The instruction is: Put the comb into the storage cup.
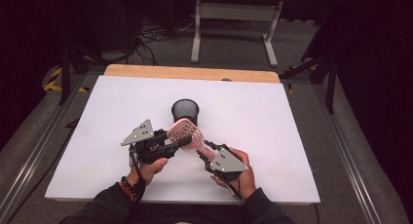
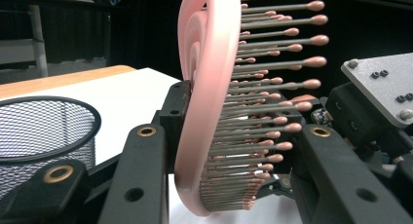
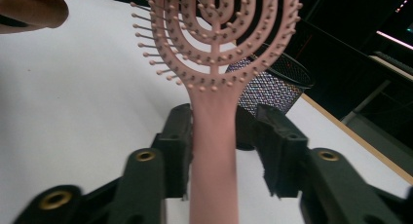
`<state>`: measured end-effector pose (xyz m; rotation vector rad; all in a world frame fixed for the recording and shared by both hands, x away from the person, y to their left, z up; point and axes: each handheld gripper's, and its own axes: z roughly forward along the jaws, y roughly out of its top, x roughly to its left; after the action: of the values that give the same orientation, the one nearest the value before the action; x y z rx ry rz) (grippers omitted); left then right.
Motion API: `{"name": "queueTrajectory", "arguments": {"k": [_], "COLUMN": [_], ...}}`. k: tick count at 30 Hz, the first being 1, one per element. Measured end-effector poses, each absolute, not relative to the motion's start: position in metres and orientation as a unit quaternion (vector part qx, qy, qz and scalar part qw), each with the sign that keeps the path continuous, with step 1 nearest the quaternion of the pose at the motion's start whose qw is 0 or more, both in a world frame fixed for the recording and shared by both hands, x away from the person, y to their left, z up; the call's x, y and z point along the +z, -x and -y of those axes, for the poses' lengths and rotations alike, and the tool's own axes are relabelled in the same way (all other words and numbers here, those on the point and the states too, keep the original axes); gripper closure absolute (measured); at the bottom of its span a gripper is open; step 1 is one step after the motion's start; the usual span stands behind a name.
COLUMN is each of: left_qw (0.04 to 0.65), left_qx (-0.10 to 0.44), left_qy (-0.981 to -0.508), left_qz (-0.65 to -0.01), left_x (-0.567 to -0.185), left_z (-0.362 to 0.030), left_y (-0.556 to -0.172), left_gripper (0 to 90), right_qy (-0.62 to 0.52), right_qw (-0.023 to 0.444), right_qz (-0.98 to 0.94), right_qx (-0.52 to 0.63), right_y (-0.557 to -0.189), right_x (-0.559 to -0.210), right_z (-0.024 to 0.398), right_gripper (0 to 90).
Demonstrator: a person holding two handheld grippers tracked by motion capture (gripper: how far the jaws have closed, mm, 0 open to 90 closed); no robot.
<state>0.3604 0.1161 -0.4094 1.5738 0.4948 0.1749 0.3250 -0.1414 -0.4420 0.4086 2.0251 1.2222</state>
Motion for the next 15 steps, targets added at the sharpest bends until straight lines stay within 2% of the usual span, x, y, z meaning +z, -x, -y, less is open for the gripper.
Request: {"name": "queueTrajectory", "arguments": {"k": [2,6,15], "left_qw": [0.677,0.677,0.675], "left_qx": [0.082,0.090,0.104], "left_qy": [-0.696,-0.695,-0.695], "left_qz": [-0.223,-0.223,-0.228], "left_x": [-0.408,-0.406,-0.404], "left_z": [-0.120,-0.125,-0.137], "left_y": [-0.361,-0.361,-0.363], "left_gripper": [62.3,62.3,62.4], "right_qy": [-0.164,-0.172,-0.183], "right_qw": [0.364,0.359,0.355], "right_qz": [-0.782,-0.778,-0.775], "right_qx": [0.478,0.486,0.490], "right_y": [-0.325,-0.326,-0.326], "right_x": [-0.441,-0.439,-0.436], "right_z": [0.143,0.148,0.157], "right_gripper": [46.6,37.7,30.0]}}
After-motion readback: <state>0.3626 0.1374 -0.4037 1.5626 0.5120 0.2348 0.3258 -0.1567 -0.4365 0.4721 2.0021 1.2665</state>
